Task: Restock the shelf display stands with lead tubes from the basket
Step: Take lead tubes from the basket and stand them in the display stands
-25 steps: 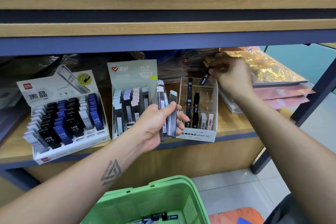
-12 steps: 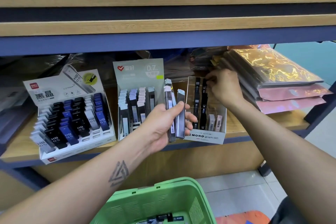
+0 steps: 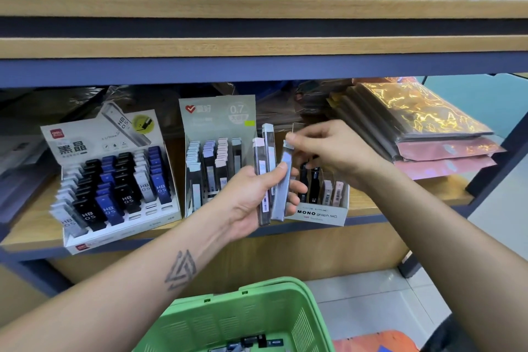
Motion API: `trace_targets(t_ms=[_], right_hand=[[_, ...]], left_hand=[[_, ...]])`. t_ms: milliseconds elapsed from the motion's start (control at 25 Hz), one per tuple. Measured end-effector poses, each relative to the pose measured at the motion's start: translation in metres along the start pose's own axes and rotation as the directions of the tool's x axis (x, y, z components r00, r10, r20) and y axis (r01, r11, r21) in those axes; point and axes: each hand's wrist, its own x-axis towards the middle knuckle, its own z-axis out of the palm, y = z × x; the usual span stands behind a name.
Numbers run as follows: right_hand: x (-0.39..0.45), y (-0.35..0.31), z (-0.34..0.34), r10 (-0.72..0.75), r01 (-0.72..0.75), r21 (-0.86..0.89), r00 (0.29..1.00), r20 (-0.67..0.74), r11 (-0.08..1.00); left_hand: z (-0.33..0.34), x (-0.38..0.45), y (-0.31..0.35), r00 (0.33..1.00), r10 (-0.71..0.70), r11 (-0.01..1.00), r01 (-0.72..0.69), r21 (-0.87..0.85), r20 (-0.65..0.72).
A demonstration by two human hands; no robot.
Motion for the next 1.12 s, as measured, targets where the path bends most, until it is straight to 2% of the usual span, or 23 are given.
trace_targets(t_ms=[40, 200, 320, 440, 560, 640, 760, 840, 960, 1120], right_hand=[[-0.004, 0.001, 0.002, 0.016, -0.018, 0.041, 0.999, 0.047, 0.999], [-0.004, 0.003, 0.002, 0.068, -0.084, 0.289, 0.995, 0.066, 0.954], [-0.007, 0.000, 0.006, 0.061, -0.098, 0.366, 0.992, 0.113, 0.925], [-0.008, -0.008, 0.014, 0.038, -0.087, 0.338, 0.988, 0.150, 0.937], [-0.009, -0.017, 0.026, 0.010, -0.029, 0.175, 0.994, 0.110, 0.984], [-0.008, -0.020, 0.033, 0.001, -0.011, 0.100, 0.995, 0.101, 0.995], [-0.003, -0.024, 0.036, 0.000, -0.013, 0.128, 0.995, 0.104, 0.992], [0.002, -0.028, 0.037, -0.006, -0.010, 0.205, 0.997, 0.076, 0.979], [0.008, -0.032, 0.047, -0.044, 0.036, 0.258, 0.999, 0.027, 0.966], [0.017, -0.035, 0.060, -0.097, 0.099, 0.156, 0.995, -0.024, 0.983]], left_hand=[[0.000, -0.001, 0.000, 1.000, 0.001, 1.000, -0.001, 0.004, -0.001], [-0.004, -0.008, 0.001, 0.999, -0.025, 0.999, 0.026, -0.036, 0.031], [-0.010, -0.016, 0.002, 0.996, -0.060, 0.997, 0.062, -0.036, 0.060], [-0.020, -0.018, 0.001, 1.000, -0.018, 1.000, 0.018, 0.025, -0.026], [-0.027, -0.022, 0.001, 0.993, 0.044, 0.995, -0.033, 0.099, -0.106], [-0.031, -0.028, 0.001, 0.992, 0.033, 0.996, -0.022, 0.091, -0.120], [-0.037, -0.038, 0.007, 0.995, 0.009, 0.995, 0.001, 0.096, -0.102], [-0.043, -0.045, 0.013, 0.994, 0.027, 0.983, -0.007, 0.185, -0.107], [-0.059, -0.055, 0.023, 0.968, 0.089, 0.919, 0.010, 0.394, -0.233], [-0.088, -0.062, 0.039, 0.889, 0.191, 0.889, 0.022, 0.456, -0.415]])
